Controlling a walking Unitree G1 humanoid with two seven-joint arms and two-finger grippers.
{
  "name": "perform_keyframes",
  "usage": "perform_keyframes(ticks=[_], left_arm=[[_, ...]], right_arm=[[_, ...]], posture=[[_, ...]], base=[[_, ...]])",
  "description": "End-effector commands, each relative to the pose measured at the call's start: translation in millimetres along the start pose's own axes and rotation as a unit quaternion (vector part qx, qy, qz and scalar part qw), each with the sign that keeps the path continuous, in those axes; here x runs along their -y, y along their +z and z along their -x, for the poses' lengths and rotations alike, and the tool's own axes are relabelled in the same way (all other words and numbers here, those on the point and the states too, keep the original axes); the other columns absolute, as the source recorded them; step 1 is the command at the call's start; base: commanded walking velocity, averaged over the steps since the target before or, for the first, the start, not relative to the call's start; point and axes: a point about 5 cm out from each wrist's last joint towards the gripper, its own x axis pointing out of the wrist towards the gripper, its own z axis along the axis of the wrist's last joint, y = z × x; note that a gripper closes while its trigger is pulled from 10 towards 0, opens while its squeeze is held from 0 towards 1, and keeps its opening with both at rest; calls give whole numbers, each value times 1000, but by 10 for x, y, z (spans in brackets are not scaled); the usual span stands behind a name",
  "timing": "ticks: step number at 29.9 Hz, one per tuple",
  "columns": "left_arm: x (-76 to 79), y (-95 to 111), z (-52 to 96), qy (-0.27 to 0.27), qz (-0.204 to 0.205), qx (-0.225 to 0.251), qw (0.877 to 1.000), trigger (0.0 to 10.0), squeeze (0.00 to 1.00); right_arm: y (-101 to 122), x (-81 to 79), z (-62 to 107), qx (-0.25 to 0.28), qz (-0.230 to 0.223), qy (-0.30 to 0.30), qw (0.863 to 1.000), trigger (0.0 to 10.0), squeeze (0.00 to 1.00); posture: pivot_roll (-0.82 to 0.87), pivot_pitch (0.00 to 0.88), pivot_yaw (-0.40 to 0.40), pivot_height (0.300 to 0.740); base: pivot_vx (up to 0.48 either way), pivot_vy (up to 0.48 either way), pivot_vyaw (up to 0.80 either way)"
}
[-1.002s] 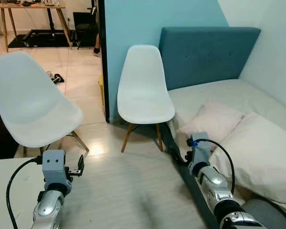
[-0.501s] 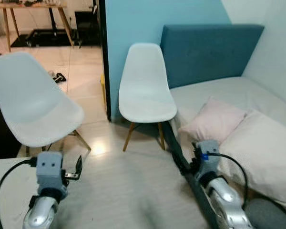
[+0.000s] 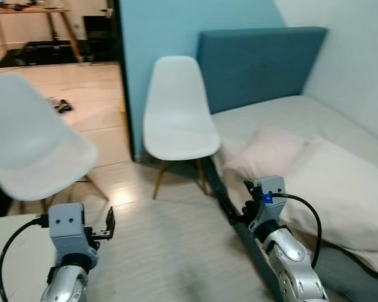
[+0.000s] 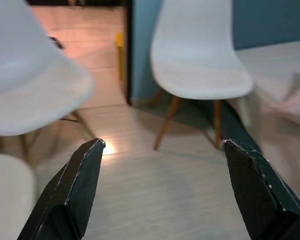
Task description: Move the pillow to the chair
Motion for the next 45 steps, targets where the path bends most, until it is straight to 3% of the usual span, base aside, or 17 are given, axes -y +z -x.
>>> perform_keyframes(ticks=[1,11,40,45], left_arm=[[52,39,-28,-5,19,0,1000,10000,0],[91,93,-66,-11,47,8,999,10000,0],[136,104,-84,-26,51,2,998,10000,0],[129,97,-90,-23,51,-2,998,10000,0]], right_arm=[[60,17,-4,2,2,-3,1000,10000,0],[103,6,-80,-1,-9,-3,1000,10000,0],[59,94,-107,-38,-61,-16,997,10000,0],[-17,202,-117,-84,-72,-56,992,10000,0]], posture=[[-28,0,-91,740],[-24,0,-101,740],[-41,0,-103,740],[-42,0,-104,735]], base=[[0,0,-800],[0,0,-800],[418,0,-492],[223,0,0]])
